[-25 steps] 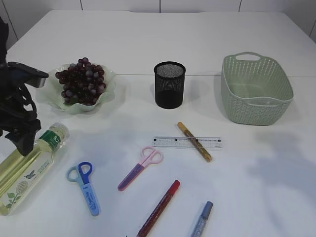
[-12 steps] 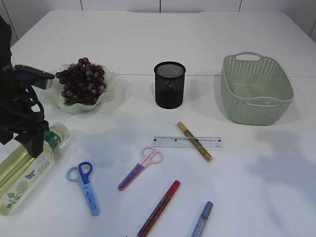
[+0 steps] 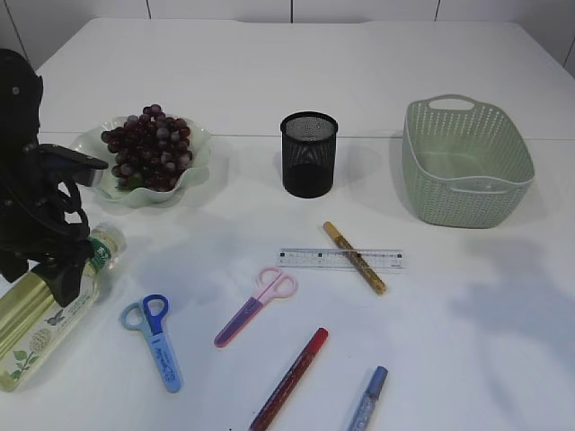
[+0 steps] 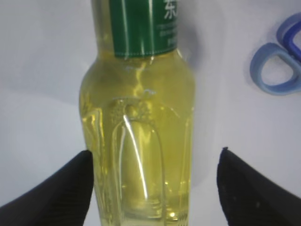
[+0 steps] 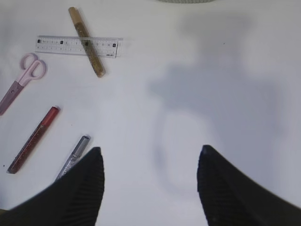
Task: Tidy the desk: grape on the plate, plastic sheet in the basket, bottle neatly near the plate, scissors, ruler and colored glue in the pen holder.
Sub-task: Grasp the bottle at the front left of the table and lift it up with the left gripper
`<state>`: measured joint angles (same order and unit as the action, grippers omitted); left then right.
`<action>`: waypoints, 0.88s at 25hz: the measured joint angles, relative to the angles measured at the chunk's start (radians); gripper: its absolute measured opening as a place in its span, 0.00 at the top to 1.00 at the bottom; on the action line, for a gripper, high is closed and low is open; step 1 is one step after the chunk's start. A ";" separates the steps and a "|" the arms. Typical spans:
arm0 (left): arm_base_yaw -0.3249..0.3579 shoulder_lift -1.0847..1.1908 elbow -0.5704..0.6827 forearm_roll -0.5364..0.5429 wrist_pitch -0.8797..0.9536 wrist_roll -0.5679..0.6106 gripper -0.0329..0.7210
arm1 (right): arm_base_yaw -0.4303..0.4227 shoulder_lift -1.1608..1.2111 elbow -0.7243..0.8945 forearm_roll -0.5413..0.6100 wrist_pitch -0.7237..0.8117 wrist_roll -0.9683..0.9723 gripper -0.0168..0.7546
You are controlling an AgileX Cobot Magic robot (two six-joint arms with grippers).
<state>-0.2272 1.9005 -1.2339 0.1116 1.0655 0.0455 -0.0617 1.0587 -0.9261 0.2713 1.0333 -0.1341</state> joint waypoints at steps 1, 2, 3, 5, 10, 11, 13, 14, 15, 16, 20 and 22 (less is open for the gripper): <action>0.000 0.002 0.000 0.000 -0.004 0.000 0.17 | 0.000 0.000 0.000 0.000 0.000 0.000 0.34; 0.000 0.004 0.000 0.002 -0.008 0.000 0.17 | 0.000 0.000 0.000 0.000 0.000 0.000 0.34; 0.000 0.008 0.000 0.002 -0.011 0.000 0.17 | 0.000 0.000 0.000 0.000 0.000 0.000 0.34; 0.000 0.015 0.000 0.007 -0.020 0.000 0.17 | 0.000 0.000 0.000 0.000 0.000 0.002 0.34; 0.000 0.049 0.000 0.011 -0.029 0.000 0.17 | 0.000 0.000 0.000 0.000 -0.004 0.002 0.34; 0.000 0.058 0.000 0.011 -0.029 0.000 0.17 | 0.000 0.000 0.000 0.000 -0.005 0.002 0.34; 0.000 0.075 0.000 0.011 -0.031 0.000 0.17 | 0.000 0.000 0.000 0.000 -0.006 0.002 0.34; 0.000 0.079 0.000 0.011 -0.033 0.000 0.17 | 0.000 0.000 0.000 0.000 -0.006 0.002 0.34; 0.000 0.083 0.000 0.009 -0.033 0.000 0.17 | 0.000 0.000 0.000 0.000 -0.006 0.002 0.34; 0.000 0.087 0.000 0.009 -0.035 0.000 0.17 | 0.000 0.000 0.000 0.000 -0.006 0.002 0.34; 0.000 0.104 0.000 0.011 -0.041 0.000 0.17 | 0.000 0.000 0.000 0.000 -0.006 0.002 0.34; 0.000 0.113 0.000 0.011 -0.044 0.000 0.17 | 0.000 0.000 0.000 0.000 -0.006 0.002 0.34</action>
<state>-0.2272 2.0135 -1.2339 0.1224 1.0212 0.0455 -0.0617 1.0587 -0.9261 0.2713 1.0270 -0.1325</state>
